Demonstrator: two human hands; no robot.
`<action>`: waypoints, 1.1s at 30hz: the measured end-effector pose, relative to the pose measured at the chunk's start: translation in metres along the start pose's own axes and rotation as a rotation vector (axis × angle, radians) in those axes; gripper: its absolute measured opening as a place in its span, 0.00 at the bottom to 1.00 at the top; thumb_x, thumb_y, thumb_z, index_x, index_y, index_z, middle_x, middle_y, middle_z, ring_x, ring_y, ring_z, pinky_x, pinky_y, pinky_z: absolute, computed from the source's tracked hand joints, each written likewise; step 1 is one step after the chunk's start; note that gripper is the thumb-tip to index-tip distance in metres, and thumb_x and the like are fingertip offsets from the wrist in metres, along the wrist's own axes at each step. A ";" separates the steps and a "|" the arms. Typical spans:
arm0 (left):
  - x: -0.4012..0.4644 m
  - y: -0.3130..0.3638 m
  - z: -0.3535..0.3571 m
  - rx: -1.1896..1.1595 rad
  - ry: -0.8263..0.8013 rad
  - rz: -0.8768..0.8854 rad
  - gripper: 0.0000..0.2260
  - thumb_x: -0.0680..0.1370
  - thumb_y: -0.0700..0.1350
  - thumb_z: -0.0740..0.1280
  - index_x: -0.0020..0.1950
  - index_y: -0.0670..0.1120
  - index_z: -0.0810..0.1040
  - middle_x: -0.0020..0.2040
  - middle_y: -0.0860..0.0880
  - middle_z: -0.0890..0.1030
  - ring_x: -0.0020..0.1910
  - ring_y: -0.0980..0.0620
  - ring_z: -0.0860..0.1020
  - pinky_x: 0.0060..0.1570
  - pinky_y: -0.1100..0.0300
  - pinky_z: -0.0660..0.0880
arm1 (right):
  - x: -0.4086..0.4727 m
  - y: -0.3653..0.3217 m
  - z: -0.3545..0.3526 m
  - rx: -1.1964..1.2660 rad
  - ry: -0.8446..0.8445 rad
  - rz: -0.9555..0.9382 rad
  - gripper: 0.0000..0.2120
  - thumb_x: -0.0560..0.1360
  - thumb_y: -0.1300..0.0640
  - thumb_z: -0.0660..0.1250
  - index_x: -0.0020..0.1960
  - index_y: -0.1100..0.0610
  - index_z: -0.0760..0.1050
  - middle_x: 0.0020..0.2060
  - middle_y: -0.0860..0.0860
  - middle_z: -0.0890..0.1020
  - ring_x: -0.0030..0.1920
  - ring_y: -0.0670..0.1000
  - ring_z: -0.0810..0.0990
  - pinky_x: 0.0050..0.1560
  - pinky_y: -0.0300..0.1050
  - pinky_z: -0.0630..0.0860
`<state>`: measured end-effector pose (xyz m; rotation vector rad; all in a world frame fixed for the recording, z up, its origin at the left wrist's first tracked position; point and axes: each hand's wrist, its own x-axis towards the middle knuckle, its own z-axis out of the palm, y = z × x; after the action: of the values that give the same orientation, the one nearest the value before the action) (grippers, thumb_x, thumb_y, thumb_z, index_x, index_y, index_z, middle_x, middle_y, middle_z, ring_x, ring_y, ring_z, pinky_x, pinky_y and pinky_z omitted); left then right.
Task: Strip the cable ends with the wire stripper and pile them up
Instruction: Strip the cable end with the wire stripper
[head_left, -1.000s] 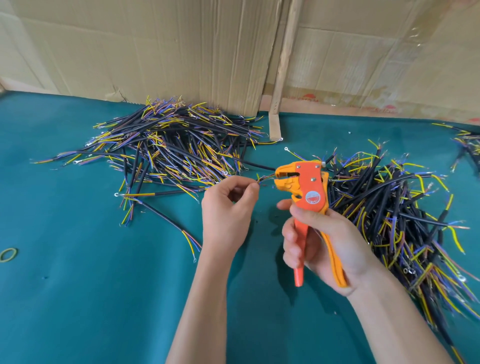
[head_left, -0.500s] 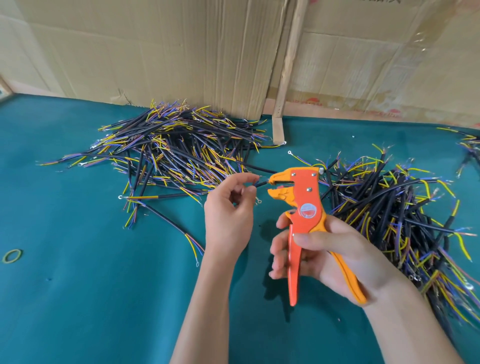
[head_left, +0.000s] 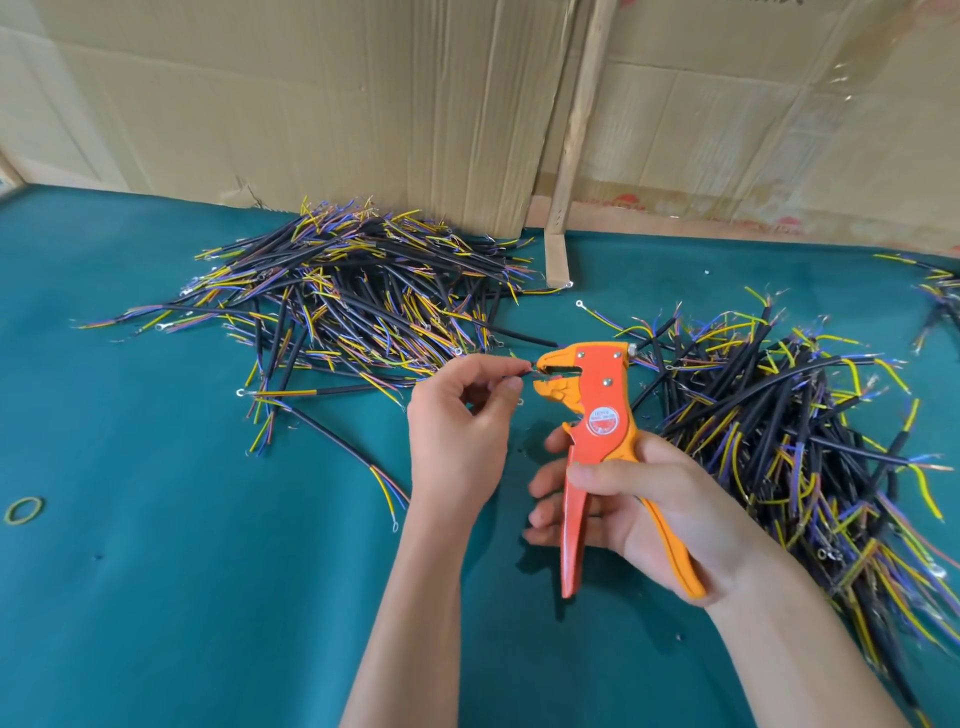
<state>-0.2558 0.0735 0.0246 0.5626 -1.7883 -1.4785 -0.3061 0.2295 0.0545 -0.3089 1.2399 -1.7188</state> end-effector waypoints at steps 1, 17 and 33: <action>0.000 -0.001 0.000 -0.003 0.003 -0.003 0.10 0.76 0.34 0.72 0.46 0.49 0.87 0.33 0.54 0.78 0.33 0.58 0.72 0.37 0.61 0.69 | 0.000 0.000 -0.001 -0.013 0.002 -0.002 0.28 0.62 0.63 0.78 0.60 0.66 0.75 0.45 0.70 0.81 0.41 0.67 0.84 0.47 0.64 0.81; 0.000 0.001 0.000 0.014 0.062 -0.004 0.09 0.75 0.35 0.73 0.45 0.50 0.87 0.34 0.55 0.81 0.33 0.59 0.76 0.37 0.60 0.74 | 0.000 -0.002 -0.002 -0.077 0.042 -0.044 0.28 0.62 0.63 0.78 0.59 0.68 0.74 0.44 0.69 0.81 0.41 0.67 0.83 0.47 0.63 0.82; 0.001 0.000 0.001 0.057 0.178 -0.002 0.08 0.76 0.36 0.72 0.46 0.49 0.87 0.37 0.53 0.82 0.34 0.62 0.75 0.40 0.68 0.72 | 0.000 0.001 -0.001 0.029 -0.025 0.049 0.22 0.64 0.64 0.80 0.56 0.65 0.79 0.43 0.69 0.81 0.40 0.66 0.83 0.47 0.64 0.81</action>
<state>-0.2572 0.0731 0.0252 0.7027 -1.6948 -1.3379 -0.3065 0.2299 0.0528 -0.2791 1.1941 -1.6846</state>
